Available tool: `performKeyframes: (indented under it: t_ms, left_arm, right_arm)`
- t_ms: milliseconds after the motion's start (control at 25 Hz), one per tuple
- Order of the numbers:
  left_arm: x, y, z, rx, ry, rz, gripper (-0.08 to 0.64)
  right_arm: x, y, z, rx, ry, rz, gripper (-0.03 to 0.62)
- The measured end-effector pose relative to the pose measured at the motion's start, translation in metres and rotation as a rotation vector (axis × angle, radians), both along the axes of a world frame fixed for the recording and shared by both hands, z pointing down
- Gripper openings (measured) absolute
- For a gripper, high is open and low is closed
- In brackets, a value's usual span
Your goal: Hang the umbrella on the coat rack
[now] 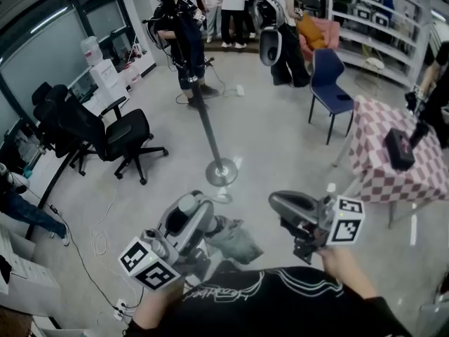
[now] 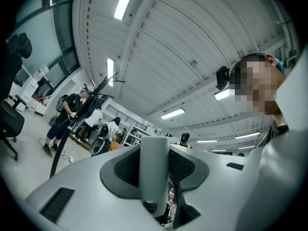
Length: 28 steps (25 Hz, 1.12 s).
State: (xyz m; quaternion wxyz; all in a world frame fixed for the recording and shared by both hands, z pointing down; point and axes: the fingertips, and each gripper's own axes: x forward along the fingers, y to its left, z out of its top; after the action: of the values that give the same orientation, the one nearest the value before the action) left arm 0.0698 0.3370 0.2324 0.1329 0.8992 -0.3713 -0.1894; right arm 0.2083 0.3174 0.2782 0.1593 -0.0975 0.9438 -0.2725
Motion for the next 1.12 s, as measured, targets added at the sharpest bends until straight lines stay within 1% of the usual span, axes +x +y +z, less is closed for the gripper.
performKeyframes:
  t_ms: [200,400,600,680,880,1120]
  left_arm:
    - [-0.010,-0.017,0.008,-0.020,0.010,0.005,0.143]
    - [-0.014,-0.040,0.016,-0.049,0.036,0.037,0.143]
    - [-0.029,-0.076,0.018,-0.052,0.068,0.064,0.143]
    - [-0.038,-0.090,0.024,-0.072,0.073,0.070,0.143]
    - [-0.062,-0.134,0.037,-0.098,0.055,0.082,0.144]
    - [-0.105,-0.187,0.045,-0.113,0.068,0.095,0.146]
  right_arm:
    - [-0.008,-0.012,0.006,-0.020,0.002,0.010,0.014]
    - [-0.010,-0.031,0.017,-0.055,0.030,0.060,0.014]
    - [-0.025,-0.061,0.025,-0.078,0.034,0.075,0.014]
    - [-0.033,-0.073,0.032,-0.104,0.032,0.083,0.014]
    - [-0.055,-0.116,0.046,-0.162,0.027,0.105,0.014]
    - [-0.101,-0.169,0.056,-0.214,0.039,0.102,0.014]
